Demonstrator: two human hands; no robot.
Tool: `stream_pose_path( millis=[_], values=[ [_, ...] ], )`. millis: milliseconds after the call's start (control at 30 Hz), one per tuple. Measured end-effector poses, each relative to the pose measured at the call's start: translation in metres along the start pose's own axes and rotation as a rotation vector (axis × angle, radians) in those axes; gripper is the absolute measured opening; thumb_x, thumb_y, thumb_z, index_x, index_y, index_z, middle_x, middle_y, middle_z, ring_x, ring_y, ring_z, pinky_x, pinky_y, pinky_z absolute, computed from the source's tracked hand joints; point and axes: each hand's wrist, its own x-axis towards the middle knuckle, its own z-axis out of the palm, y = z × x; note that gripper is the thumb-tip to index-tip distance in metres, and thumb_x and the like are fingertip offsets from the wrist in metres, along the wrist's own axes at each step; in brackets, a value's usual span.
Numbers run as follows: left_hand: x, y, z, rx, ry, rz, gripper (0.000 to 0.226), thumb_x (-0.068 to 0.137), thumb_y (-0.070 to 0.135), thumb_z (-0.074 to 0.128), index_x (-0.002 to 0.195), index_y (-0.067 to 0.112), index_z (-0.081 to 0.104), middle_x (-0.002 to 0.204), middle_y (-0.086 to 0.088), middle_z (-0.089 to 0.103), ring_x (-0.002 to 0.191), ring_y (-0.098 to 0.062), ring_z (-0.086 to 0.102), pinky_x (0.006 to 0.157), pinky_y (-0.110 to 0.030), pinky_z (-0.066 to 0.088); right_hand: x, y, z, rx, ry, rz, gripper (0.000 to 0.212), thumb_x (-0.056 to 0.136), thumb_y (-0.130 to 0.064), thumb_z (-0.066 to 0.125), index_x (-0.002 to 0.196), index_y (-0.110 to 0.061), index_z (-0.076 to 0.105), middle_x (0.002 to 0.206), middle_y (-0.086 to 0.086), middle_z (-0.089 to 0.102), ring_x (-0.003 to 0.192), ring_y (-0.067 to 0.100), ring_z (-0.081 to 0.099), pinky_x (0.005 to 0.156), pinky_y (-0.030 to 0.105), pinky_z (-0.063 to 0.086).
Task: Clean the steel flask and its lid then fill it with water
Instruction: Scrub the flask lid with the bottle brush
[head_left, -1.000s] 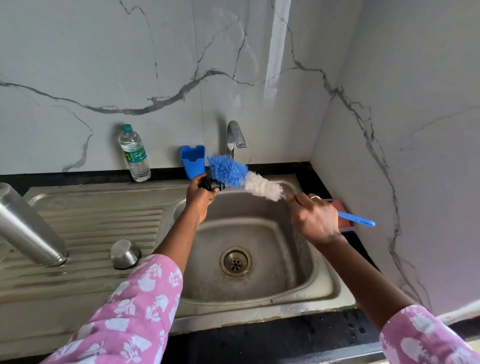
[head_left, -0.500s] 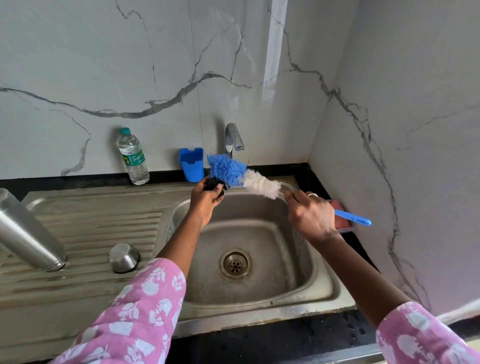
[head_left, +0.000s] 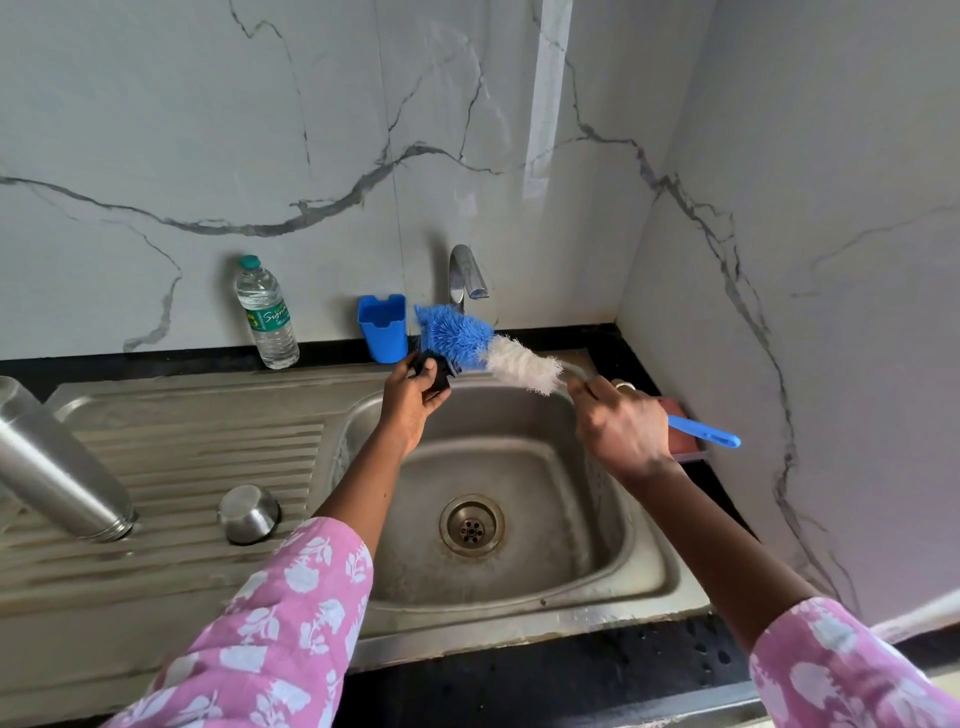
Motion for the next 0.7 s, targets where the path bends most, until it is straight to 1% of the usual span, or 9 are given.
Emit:
stream_pose_path(
  millis=[67, 133, 200, 233, 333, 400, 500, 600, 700],
  values=[
    [0.0, 0.001, -0.001, -0.03, 0.011, -0.008, 0.032, 0.097, 0.009, 0.049, 0.129, 0.006, 0.046, 0.105, -0.006, 0.058, 0.107, -0.025, 0.054, 0.087, -0.04, 0.048, -0.003, 0.001, -0.002, 0.001, 0.007, -0.005, 0.03, 0.066, -0.009, 0.045, 0.082, -0.009, 0.07, 0.06, 0.004, 0.054, 0.041, 0.024, 0.051, 0.033, 0.021, 0.03],
    [-0.001, 0.002, -0.003, -0.067, 0.031, -0.044, 0.021, 0.098, 0.01, 0.048, 0.119, 0.01, 0.05, 0.104, -0.005, 0.058, 0.108, -0.025, 0.053, 0.084, -0.039, 0.049, -0.008, 0.004, -0.006, -0.011, 0.028, -0.014, 0.026, 0.064, -0.008, 0.051, 0.081, -0.009, 0.07, 0.059, 0.003, 0.053, 0.041, 0.023, 0.051, 0.034, 0.02, 0.028],
    [-0.001, 0.004, -0.006, -0.115, 0.056, -0.09, 0.01, 0.099, 0.012, 0.046, 0.105, 0.015, 0.053, 0.109, -0.007, 0.057, 0.11, -0.024, 0.052, 0.079, -0.037, 0.049, -0.013, 0.007, -0.008, -0.033, 0.053, -0.033, 0.025, 0.062, -0.008, 0.054, 0.08, -0.01, 0.07, 0.058, 0.002, 0.053, 0.041, 0.023, 0.05, 0.036, 0.02, 0.027],
    [-0.001, 0.004, -0.006, -0.129, 0.061, -0.11, 0.01, 0.099, 0.013, 0.046, 0.101, 0.018, 0.054, 0.115, -0.008, 0.056, 0.111, -0.025, 0.052, 0.078, -0.037, 0.049, -0.015, 0.009, -0.009, -0.041, 0.067, -0.041, 0.024, 0.063, -0.008, 0.053, 0.08, -0.01, 0.07, 0.058, 0.002, 0.053, 0.041, 0.023, 0.05, 0.037, 0.02, 0.027],
    [-0.003, 0.006, -0.005, -0.158, 0.053, -0.156, 0.01, 0.099, 0.019, 0.047, 0.107, 0.018, 0.054, 0.123, -0.011, 0.053, 0.116, -0.027, 0.05, 0.081, -0.036, 0.049, -0.017, 0.01, -0.008, -0.046, 0.098, -0.042, 0.026, 0.067, -0.007, 0.048, 0.078, -0.01, 0.071, 0.057, 0.002, 0.053, 0.042, 0.023, 0.05, 0.037, 0.02, 0.026],
    [-0.006, 0.007, -0.002, -0.182, 0.033, -0.173, 0.016, 0.098, 0.023, 0.05, 0.111, 0.014, 0.053, 0.115, -0.01, 0.056, 0.111, -0.025, 0.053, 0.084, -0.036, 0.05, -0.013, 0.008, -0.009, -0.055, 0.092, -0.029, 0.028, 0.068, -0.008, 0.045, 0.077, -0.01, 0.071, 0.057, 0.002, 0.053, 0.041, 0.022, 0.05, 0.037, 0.019, 0.025],
    [-0.008, 0.01, 0.001, -0.188, -0.039, -0.171, 0.005, 0.096, 0.014, 0.052, 0.097, 0.012, 0.056, 0.099, -0.006, 0.06, 0.096, -0.017, 0.057, 0.083, -0.031, 0.052, -0.005, 0.003, -0.012, -0.06, 0.075, 0.004, 0.027, 0.065, -0.006, 0.044, 0.073, -0.01, 0.069, 0.055, 0.003, 0.053, 0.038, 0.023, 0.05, 0.036, 0.019, 0.025],
    [-0.006, 0.012, 0.001, -0.09, -0.079, -0.139, 0.015, 0.092, -0.004, 0.051, 0.097, 0.01, 0.056, 0.1, -0.006, 0.059, 0.094, -0.016, 0.057, 0.08, -0.029, 0.054, -0.003, 0.001, -0.015, -0.052, 0.07, 0.006, 0.025, 0.063, -0.005, 0.045, 0.071, -0.009, 0.068, 0.057, 0.004, 0.054, 0.037, 0.023, 0.049, 0.035, 0.019, 0.024],
    [-0.005, 0.011, 0.0, -0.09, -0.044, -0.137, 0.017, 0.093, -0.006, 0.048, 0.094, 0.009, 0.056, 0.098, -0.005, 0.058, 0.092, -0.014, 0.056, 0.079, -0.031, 0.053, -0.006, 0.003, -0.015, -0.036, 0.095, -0.016, 0.027, 0.065, -0.007, 0.043, 0.073, -0.01, 0.069, 0.058, 0.003, 0.054, 0.038, 0.023, 0.049, 0.036, 0.018, 0.023]
  ],
)
